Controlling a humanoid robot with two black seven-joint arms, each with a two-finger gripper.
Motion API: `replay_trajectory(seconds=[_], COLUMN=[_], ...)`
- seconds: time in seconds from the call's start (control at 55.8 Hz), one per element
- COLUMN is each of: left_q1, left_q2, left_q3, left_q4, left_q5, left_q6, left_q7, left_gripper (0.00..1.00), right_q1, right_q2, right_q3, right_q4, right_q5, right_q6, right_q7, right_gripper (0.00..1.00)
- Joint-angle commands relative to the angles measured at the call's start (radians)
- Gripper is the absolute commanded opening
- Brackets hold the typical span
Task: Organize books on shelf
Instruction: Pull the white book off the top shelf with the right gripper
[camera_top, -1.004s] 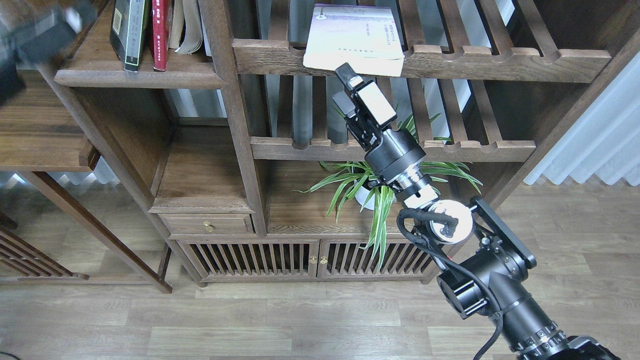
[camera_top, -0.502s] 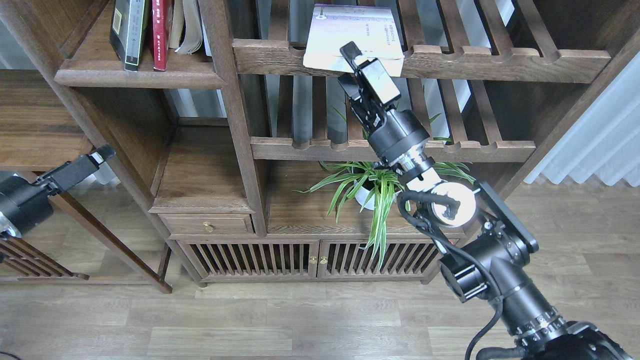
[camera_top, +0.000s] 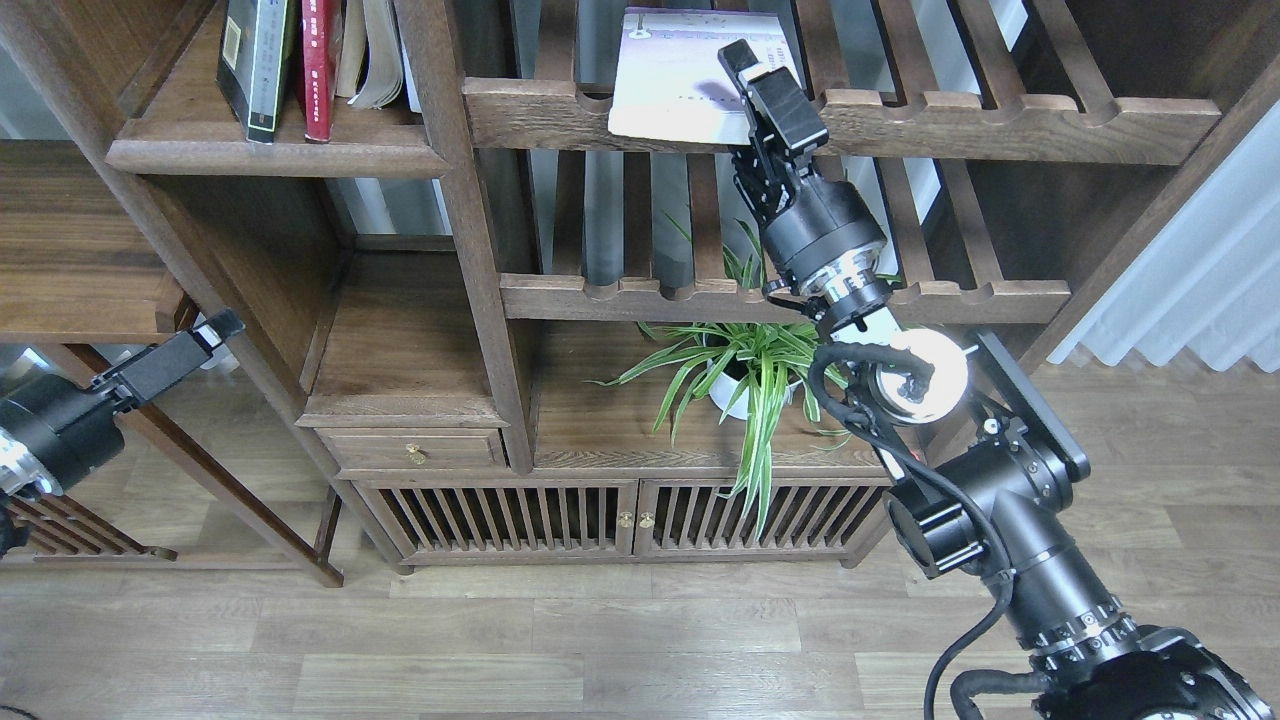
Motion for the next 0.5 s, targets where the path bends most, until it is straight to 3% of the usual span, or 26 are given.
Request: replay_trajectory(seconds=[0.0,0.036,0.251,0.484], left_q1=[0.006,0.008,0.023,0.049], left_q2=[-0.001,-0.001,-0.005,-0.047], left_q3=[-0.001,-0.006,-0.010,-0.010], left_q4=[0.000,0.000,0.001,0.004], left_q5=[0.000,0.000,0.000,0.000], left_q6=[0.000,0.000,0.000,0.000], left_q7=[0.000,0.000,0.000,0.000], left_gripper=[1.00,1.00,0.99,0.99], right_q1=[-0.035,-0.042,-0.113,-0.344], right_q2=[0.000,0.000,0.000,-0.043], right_q3=[0.010,0.009,-0.010,-0.023], right_q4=[0.023,0.022,0.037,0.145], right_q5=[0.001,0.000,0.001,0.003], right_q6=[0.036,0.078,0.196,0.395], right_q7=[0.003,0.003,-0.010,-0.044], right_gripper=[0.10,0.04,0.03,0.02])
